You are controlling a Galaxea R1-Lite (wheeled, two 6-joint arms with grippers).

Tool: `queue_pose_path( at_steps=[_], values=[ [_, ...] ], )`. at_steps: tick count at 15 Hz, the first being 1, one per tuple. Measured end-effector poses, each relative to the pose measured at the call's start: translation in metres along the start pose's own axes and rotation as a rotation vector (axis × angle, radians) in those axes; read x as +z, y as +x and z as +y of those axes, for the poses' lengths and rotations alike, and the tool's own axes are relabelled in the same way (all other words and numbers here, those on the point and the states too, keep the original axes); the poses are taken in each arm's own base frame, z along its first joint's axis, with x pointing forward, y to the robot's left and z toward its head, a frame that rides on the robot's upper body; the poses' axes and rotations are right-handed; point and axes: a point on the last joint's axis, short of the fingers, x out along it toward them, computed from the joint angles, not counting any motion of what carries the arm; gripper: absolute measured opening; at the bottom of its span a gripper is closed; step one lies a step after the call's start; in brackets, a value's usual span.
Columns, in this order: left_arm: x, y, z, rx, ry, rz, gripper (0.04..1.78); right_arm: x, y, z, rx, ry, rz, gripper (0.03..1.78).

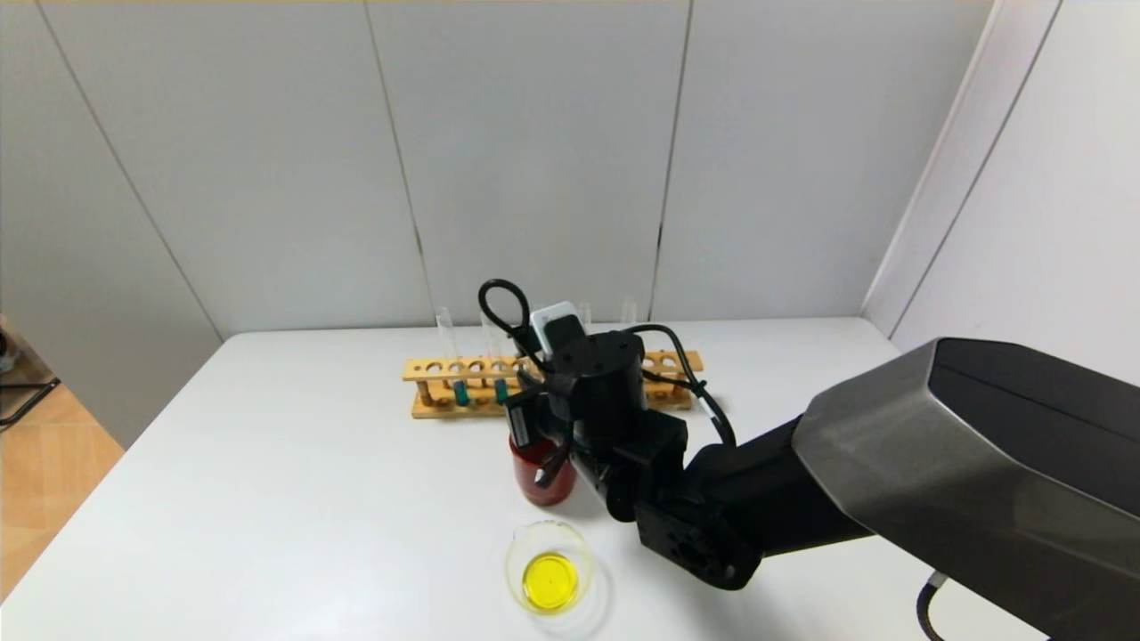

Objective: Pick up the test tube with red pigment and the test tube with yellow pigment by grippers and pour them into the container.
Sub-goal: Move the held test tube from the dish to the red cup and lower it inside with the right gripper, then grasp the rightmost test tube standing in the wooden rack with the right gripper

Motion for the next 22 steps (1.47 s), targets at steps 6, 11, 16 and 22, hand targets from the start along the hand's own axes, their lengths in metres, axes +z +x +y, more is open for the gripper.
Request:
queue_pose_path(
  at_steps=[6, 11, 16, 22],
  values=[
    [0.0, 0.0, 0.0, 0.0, 0.0, 0.0, 1.75, -0.014, 0.005, 0.003, 0.032, -0.016, 0.037, 0.41],
    [0.0, 0.0, 0.0, -0.001, 0.0, 0.0, 1.75, -0.019, 0.006, 0.005, 0.036, -0.03, 0.042, 1.04],
    [0.0, 0.0, 0.0, 0.0, 0.0, 0.0, 1.75, -0.013, 0.003, 0.006, 0.032, -0.027, 0.027, 1.67],
    [0.0, 0.0, 0.0, 0.0, 0.0, 0.0, 1.75, 0.043, -0.035, -0.006, 0.032, 0.018, -0.087, 1.75]
  ],
)
